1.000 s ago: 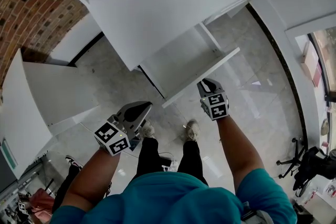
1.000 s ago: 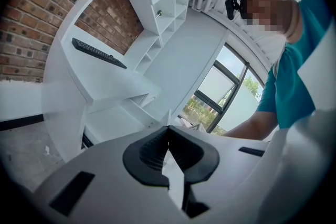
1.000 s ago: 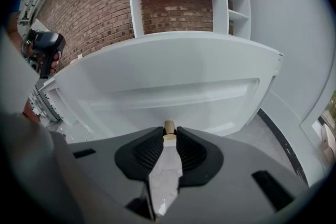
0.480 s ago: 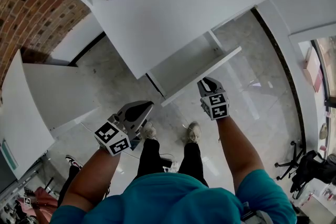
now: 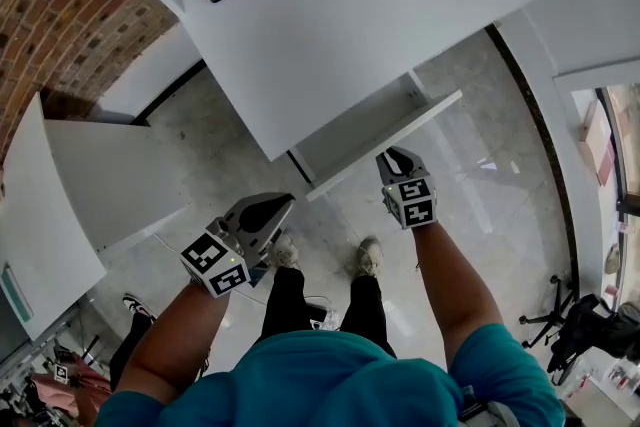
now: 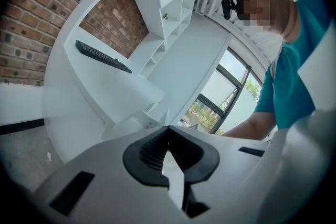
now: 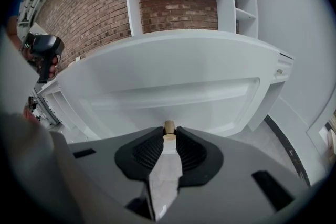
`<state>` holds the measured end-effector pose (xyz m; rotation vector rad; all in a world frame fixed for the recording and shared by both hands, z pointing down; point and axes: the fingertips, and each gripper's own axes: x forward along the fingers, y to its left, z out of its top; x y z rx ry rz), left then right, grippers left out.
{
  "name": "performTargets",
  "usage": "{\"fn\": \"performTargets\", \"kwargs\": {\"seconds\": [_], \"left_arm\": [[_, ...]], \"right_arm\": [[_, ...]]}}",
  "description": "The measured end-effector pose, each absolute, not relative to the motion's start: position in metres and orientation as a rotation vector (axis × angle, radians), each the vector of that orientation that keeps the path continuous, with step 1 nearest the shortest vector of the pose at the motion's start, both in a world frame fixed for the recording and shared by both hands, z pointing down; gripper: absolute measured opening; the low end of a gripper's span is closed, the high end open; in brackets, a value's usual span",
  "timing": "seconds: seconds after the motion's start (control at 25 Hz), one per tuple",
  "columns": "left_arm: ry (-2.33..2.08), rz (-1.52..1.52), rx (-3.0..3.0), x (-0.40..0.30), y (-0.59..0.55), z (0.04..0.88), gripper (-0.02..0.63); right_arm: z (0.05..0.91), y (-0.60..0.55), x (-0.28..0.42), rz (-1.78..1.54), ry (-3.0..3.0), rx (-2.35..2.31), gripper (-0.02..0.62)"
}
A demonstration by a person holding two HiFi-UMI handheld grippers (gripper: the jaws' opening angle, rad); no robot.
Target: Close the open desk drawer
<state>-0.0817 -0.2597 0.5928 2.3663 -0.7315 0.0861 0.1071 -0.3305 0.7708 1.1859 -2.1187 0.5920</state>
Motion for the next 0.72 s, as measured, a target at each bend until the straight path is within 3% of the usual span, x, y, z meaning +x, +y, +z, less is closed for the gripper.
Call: {"fn": "performTargets", "kwargs": {"seconds": [0.72], "left_arm": [[-0.759, 0.068, 2.363, -0.099, -0.283, 0.591, 0.014]], "right_arm": [[0.771, -0.361, 0.087, 0.569, -2.133, 1.153, 0.08]]}}
